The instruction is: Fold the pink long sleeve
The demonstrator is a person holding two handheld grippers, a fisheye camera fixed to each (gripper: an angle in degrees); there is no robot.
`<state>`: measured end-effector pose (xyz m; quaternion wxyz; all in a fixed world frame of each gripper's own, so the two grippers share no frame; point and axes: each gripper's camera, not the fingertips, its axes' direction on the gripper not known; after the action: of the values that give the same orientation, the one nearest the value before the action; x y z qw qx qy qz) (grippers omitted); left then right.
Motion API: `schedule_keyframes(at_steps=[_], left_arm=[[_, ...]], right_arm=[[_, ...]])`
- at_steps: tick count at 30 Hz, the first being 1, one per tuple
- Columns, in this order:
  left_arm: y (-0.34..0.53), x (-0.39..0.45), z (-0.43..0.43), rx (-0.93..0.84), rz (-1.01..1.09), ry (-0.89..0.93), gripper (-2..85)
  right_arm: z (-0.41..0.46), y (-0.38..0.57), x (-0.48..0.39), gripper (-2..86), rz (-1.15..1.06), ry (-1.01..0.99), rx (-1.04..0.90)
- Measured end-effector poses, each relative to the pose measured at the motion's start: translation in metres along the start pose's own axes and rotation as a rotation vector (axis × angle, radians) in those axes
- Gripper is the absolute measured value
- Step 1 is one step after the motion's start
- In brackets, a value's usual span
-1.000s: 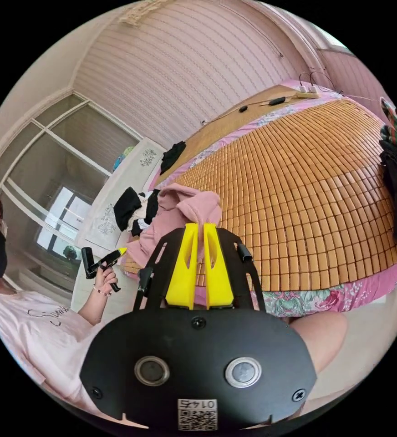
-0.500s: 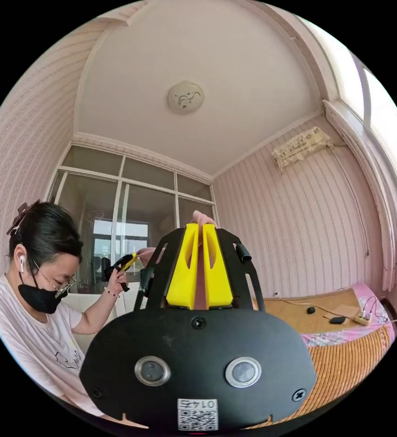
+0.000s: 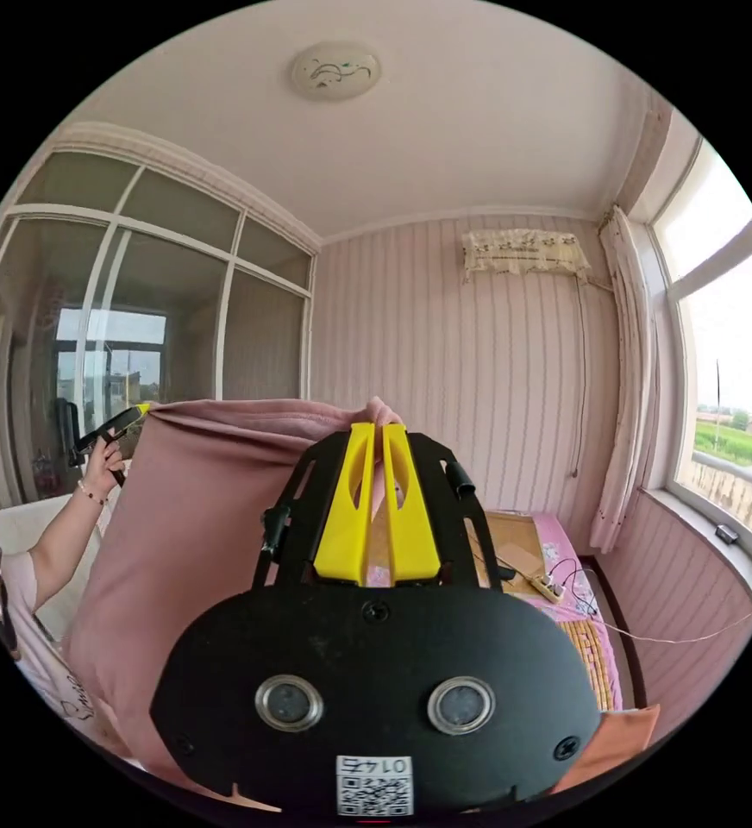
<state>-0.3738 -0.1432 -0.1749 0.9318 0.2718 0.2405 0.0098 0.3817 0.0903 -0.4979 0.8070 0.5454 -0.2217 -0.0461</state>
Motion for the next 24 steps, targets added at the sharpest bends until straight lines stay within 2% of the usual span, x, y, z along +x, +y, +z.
schedule_keyframes(at_steps=[3,6,9,11,13,15,17,19,21,22,24], left_arm=[[-0.014,0.006,0.029,-0.024,-0.029,-0.022,-1.0],[-0.036,0.015,0.022,0.117,-0.047,-0.016,-1.0],[-0.041,0.025,0.019,0.148,0.006,0.016,-0.9],[-0.026,0.027,0.024,0.115,0.055,0.013,-0.9],[0.014,0.022,0.04,-0.006,0.086,0.033,-0.9],[0.059,0.013,0.056,-0.142,0.085,0.058,-0.9],[0.118,0.005,0.075,-0.3,0.087,0.056,-0.9],[0.21,-0.007,0.111,-0.564,0.059,0.021,-0.9],[0.279,-0.018,0.136,-0.716,-0.002,0.018,-0.8],[0.319,-0.025,0.15,-0.812,-0.05,0.019,-0.8],[0.367,-0.033,0.166,-0.93,-0.116,0.001,-0.8]], right_arm=[[0.022,-0.038,-0.002,0.0,-0.051,0.004,0.033],[0.002,-0.08,-0.026,0.0,-0.161,0.027,0.194],[-0.003,-0.086,-0.04,0.1,-0.219,-0.004,0.243],[0.004,-0.063,-0.043,0.2,-0.261,0.0,0.237],[0.017,-0.026,-0.038,0.4,-0.268,-0.025,0.188],[0.044,0.048,-0.024,0.5,-0.211,-0.114,0.076],[0.071,0.119,-0.017,0.6,-0.171,-0.116,-0.056],[0.108,0.198,-0.009,0.7,-0.109,-0.091,-0.239],[0.163,0.307,0.004,0.8,0.015,-0.092,-0.511],[0.175,0.334,0.006,0.8,0.042,-0.09,-0.571],[0.217,0.426,0.013,0.8,0.154,-0.11,-0.819]])
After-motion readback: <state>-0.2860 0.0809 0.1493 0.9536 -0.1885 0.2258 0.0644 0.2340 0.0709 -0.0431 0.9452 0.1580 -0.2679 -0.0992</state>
